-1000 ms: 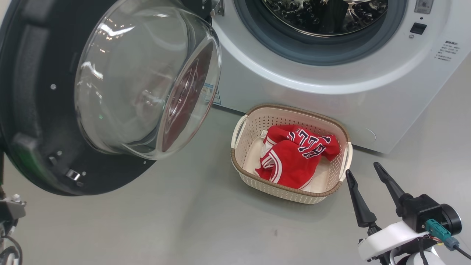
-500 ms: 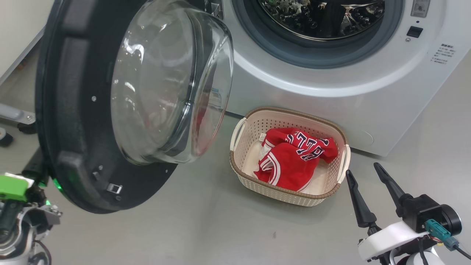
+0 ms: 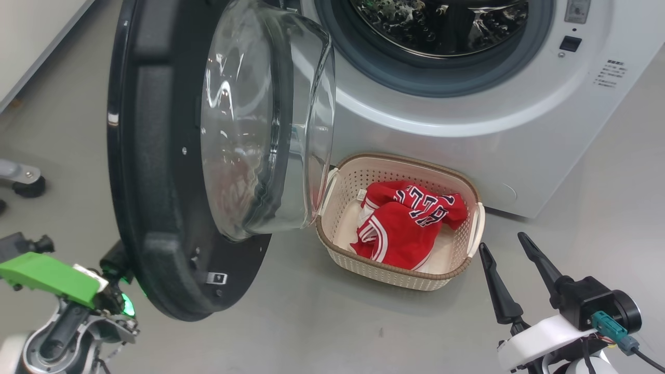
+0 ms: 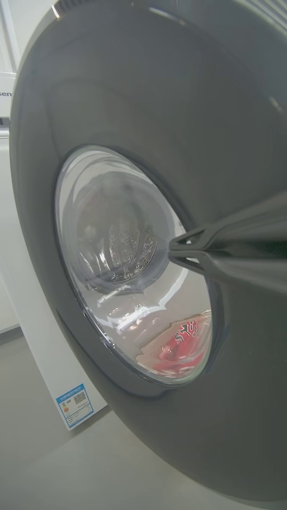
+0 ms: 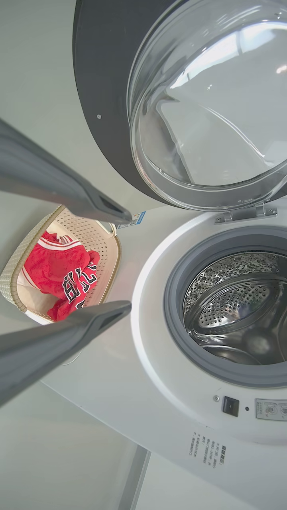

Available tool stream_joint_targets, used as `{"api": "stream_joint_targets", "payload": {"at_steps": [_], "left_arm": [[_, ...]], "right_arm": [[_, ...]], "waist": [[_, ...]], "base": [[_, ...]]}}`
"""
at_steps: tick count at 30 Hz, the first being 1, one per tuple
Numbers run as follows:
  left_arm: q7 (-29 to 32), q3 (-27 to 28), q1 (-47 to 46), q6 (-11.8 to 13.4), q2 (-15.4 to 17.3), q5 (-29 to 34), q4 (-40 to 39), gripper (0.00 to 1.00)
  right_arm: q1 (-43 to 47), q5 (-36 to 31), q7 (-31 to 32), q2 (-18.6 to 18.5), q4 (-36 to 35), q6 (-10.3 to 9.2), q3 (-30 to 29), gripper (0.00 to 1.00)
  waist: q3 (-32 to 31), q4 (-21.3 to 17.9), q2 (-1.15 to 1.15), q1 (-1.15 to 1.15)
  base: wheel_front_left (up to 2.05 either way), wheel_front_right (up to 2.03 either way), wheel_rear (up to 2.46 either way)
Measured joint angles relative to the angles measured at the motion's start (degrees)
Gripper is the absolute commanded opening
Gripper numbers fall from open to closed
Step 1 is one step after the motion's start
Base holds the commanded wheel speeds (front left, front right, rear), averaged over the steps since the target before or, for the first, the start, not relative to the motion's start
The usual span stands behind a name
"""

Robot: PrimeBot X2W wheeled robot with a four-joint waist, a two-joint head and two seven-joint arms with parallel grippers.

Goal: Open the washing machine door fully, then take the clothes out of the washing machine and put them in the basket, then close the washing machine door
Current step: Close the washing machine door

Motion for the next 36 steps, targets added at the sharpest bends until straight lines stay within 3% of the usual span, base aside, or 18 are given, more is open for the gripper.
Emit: {"api": "stream_joint_targets", "payload": {"at_steps": [19, 36], "left_arm": [[4.64, -5.25, 1.11, -0.47, -1.80, 0.33, -6.13, 0.00], [5.59, -6.17, -1.02, -0.47, -3.01, 1.08, -6.06, 0.00]], "right_arm": [[-2.37, 0.00, 0.00, 0.36, -0.05, 0.22, 0.41, 1.00], [-4.60, 1.13, -1.47, 2.15, 1.53, 0.26, 0.37, 1.00]], "waist": [[1.90, -6.45, 0.00, 0.00], [4.09, -18.79, 0.00, 0.00]], "base": [[0.00, 0.00, 0.00], [0.00, 0.00, 0.00]]}}
